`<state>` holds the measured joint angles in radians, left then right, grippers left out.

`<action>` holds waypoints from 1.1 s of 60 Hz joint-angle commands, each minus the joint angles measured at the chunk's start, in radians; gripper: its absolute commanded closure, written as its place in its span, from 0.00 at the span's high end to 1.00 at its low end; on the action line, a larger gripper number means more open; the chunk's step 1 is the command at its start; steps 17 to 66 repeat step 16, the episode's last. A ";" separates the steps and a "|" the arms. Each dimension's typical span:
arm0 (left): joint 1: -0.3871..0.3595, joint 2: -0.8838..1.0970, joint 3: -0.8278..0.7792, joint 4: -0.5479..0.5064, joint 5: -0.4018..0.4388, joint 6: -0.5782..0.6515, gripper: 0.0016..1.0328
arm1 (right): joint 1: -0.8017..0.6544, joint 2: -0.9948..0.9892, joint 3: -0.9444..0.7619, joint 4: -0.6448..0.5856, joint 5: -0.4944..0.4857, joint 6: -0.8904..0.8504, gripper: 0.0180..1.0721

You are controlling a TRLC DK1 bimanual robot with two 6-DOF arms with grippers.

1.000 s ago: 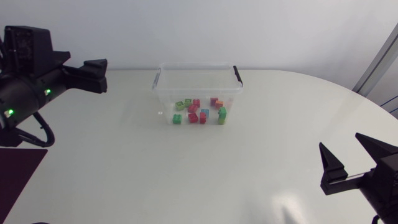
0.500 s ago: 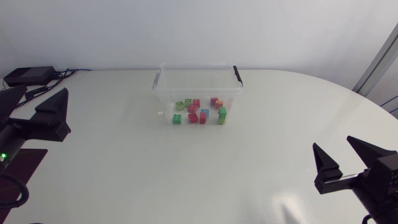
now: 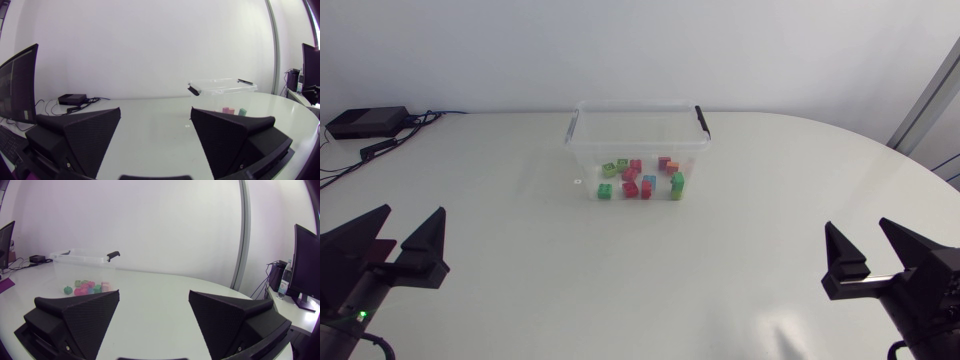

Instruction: Pick up the duplo bricks and place them in the container

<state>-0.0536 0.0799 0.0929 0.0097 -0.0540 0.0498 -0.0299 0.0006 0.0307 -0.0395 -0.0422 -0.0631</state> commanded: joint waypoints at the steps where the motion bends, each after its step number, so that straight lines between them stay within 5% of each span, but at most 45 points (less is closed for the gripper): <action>1: 0.032 -0.047 -0.061 -0.005 0.030 -0.040 0.94 | 0.019 -0.001 -0.026 0.028 0.024 0.049 0.95; 66: 0.054 -0.080 -0.093 -0.010 0.054 -0.050 0.94 | 0.030 -0.001 -0.031 0.039 0.042 0.063 0.95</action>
